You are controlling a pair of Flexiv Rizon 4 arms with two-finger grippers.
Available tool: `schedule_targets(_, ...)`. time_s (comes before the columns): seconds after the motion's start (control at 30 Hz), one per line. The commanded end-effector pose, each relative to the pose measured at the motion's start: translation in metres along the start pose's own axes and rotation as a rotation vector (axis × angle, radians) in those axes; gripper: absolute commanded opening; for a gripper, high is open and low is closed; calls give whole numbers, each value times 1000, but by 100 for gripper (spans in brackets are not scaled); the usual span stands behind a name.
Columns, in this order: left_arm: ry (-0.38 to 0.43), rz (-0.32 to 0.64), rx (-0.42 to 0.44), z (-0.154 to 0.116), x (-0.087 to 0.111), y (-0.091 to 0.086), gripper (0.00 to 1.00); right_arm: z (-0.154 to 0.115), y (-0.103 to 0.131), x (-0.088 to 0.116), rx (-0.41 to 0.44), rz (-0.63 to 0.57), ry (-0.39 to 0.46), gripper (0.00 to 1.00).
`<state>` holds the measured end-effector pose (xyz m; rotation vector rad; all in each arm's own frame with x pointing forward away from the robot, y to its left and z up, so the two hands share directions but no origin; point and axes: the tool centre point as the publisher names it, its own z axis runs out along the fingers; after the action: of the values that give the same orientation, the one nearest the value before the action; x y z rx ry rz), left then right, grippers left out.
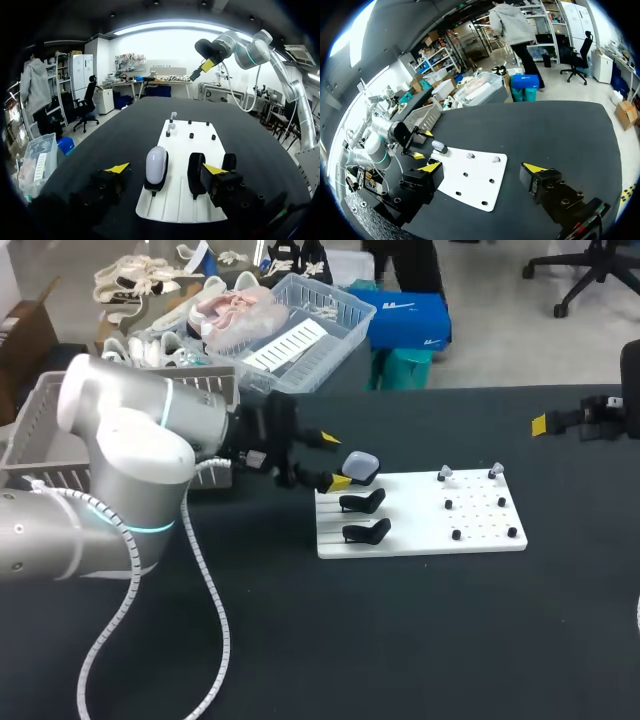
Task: Pick up each earbud case from the left stands, insert the matching earbuds, close the lid, and place the case in the box.
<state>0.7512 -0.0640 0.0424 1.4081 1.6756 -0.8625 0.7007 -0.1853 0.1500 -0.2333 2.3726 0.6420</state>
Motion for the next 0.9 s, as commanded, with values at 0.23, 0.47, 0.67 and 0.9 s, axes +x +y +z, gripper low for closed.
schedule_targets(0.23,18,9,4,12,2,9,83,0,0,0,-1,-1,0,100)
schedule_targets(0.47,35,13,15,16,5,12,76,0,0,0,-1,-1,0,100)
schedule_targets(0.67,50,7,19,18,7,14,78,0,0,0,-1,-1,0,100)
schedule_targets(0.9,64,-4,25,22,12,15,69,0,0,0,-1,-1,0,100)
